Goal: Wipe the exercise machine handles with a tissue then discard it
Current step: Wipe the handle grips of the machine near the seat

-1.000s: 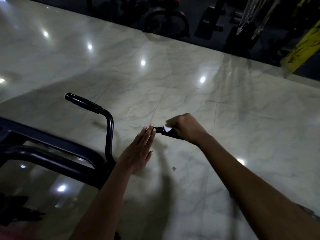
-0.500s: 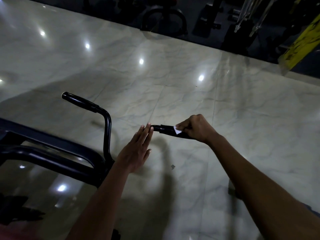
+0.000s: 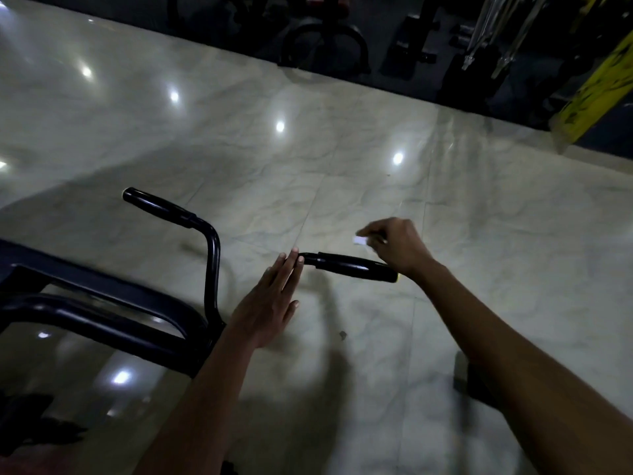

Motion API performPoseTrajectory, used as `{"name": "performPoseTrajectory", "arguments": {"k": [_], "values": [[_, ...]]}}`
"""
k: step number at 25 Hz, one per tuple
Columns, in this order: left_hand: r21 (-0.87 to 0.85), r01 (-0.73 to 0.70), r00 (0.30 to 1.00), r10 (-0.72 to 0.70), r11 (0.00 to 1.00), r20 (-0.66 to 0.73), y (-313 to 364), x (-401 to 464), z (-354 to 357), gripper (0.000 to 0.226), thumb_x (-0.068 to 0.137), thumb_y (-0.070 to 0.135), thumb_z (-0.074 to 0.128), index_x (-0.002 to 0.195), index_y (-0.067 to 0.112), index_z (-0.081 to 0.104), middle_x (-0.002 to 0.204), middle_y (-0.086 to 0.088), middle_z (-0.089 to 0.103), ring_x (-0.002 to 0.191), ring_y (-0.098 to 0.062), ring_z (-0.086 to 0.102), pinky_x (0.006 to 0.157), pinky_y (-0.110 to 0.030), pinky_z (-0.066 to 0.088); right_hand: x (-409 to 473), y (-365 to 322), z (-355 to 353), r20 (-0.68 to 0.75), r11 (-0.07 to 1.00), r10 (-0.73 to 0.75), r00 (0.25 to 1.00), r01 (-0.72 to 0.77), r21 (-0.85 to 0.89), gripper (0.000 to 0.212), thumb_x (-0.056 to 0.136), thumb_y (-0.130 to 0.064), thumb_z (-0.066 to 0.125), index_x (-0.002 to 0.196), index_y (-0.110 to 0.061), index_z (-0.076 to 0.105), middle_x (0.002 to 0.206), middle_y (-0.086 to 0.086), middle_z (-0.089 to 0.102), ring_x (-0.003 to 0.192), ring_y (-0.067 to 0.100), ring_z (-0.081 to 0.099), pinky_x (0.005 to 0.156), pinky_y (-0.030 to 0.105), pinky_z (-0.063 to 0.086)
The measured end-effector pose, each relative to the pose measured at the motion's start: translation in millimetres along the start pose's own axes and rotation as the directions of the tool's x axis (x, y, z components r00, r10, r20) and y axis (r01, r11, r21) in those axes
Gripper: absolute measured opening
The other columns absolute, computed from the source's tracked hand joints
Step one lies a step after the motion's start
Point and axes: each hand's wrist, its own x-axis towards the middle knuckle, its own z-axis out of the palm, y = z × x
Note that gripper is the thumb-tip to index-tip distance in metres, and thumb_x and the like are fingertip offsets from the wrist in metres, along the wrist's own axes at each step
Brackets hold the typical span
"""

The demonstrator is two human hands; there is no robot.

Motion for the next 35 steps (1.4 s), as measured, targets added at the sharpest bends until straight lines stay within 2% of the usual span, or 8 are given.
{"name": "performPoseTrajectory", "arguments": {"k": [3, 6, 9, 16, 20, 23, 28, 35], "values": [[-0.034, 0.003, 1.0, -0.003, 0.999, 0.003, -1, 0, 2, 0.077, 0.095, 0.027, 0.048, 0.152, 0.01, -0.002, 0.16, -0.003, -0.013, 0.148, -0.024, 0.0, 0.114, -0.04, 0.03, 18, -30, 32, 0.097, 0.993, -0.096, 0.991, 0.102, -0.066, 0.024, 0.087, -0.01, 0.057, 0.106, -0.008, 0.071, 0.109, 0.014, 0.07, 0.102, 0.028, 0.063, 0.087, 0.025, 0.045], [-0.038, -0.003, 1.0, 0.004, 0.999, 0.004, -2, 1, 3, 0.077, 0.096, 0.028, 0.045, 0.152, 0.011, -0.006, 0.159, -0.001, -0.017, 0.148, -0.022, -0.005, 0.114, -0.037, 0.03, 10, -43, 58, 0.163, 0.969, -0.114, 0.98, 0.146, -0.199, 0.023, 0.091, -0.018, 0.049, 0.102, -0.012, 0.068, 0.101, 0.013, 0.066, 0.094, 0.033, 0.06, 0.073, 0.033, 0.047], [-0.066, 0.014, 1.0, -0.014, 0.998, 0.005, -1, 0, 2, 0.077, 0.096, 0.03, 0.044, 0.152, 0.013, -0.007, 0.158, 0.001, -0.02, 0.148, -0.02, -0.007, 0.11, -0.033, 0.035, -17, -42, 71, 0.043, 0.94, -0.179, 0.983, 0.183, -0.288, 0.031, 0.089, -0.007, 0.047, 0.117, -0.007, 0.058, 0.105, 0.014, 0.061, 0.092, 0.033, 0.057, 0.074, 0.038, 0.046], [-0.03, -0.001, 0.999, 0.0, 1.0, -0.034, 3, -1, 0, 0.079, 0.092, 0.027, 0.051, 0.152, 0.007, 0.004, 0.16, -0.007, -0.006, 0.147, -0.027, 0.005, 0.109, -0.037, 0.038, -67, -4, 72, -0.311, 0.925, -0.071, 0.948, -0.054, -0.376, 0.05, 0.078, -0.001, 0.031, 0.118, 0.002, 0.06, 0.11, 0.016, 0.065, 0.1, 0.032, 0.064, 0.086, 0.038, 0.054], [-0.044, -0.005, 1.0, 0.004, 0.999, -0.028, 3, -1, 2, 0.08, 0.092, 0.026, 0.052, 0.152, 0.008, 0.001, 0.16, -0.006, -0.009, 0.148, -0.026, 0.001, 0.11, -0.039, 0.037, -70, -13, 63, -0.376, 0.958, -0.017, 0.926, -0.092, -0.271, 0.047, 0.075, -0.003, 0.03, 0.107, -0.003, 0.065, 0.097, 0.012, 0.067, 0.087, 0.029, 0.067, 0.07, 0.031, 0.056], [-0.024, 0.003, 1.0, -0.003, 1.0, -0.018, 2, -1, 3, 0.08, 0.093, 0.028, 0.048, 0.152, 0.008, -0.003, 0.16, -0.006, -0.012, 0.148, -0.025, -0.001, 0.109, -0.038, 0.039, -54, -39, 67, -0.367, 0.963, -0.056, 0.929, -0.046, -0.264, 0.047, 0.074, -0.007, 0.032, 0.105, -0.004, 0.068, 0.097, 0.013, 0.069, 0.086, 0.028, 0.068, 0.062, 0.029, 0.055], [-0.059, 0.012, 1.0, -0.013, 0.998, -0.017, 2, 0, 3, 0.084, 0.093, 0.028, 0.051, 0.151, 0.012, -0.007, 0.159, -0.001, -0.017, 0.148, -0.023, -0.005, 0.105, -0.035, 0.042, -36, -62, 93, -0.197, 0.933, -0.158, 0.968, 0.082, -0.349, 0.044, 0.081, -0.009, 0.032, 0.108, 0.0, 0.065, 0.096, 0.014, 0.066, 0.087, 0.029, 0.064, 0.077, 0.036, 0.053], [-0.036, 0.011, 1.0, -0.012, 0.999, -0.026, 5, -1, 1, 0.081, 0.093, 0.028, 0.051, 0.152, 0.009, -0.001, 0.16, -0.004, -0.011, 0.148, -0.024, 0.0, 0.096, -0.031, 0.048, -43, -19, 75, -0.279, 0.932, 0.015, 0.96, -0.114, -0.343, 0.013, 0.082, -0.011, 0.051, 0.085, -0.006, 0.063, 0.078, 0.012, 0.061, 0.072, 0.033, 0.057, 0.063, 0.037, 0.048]]}}
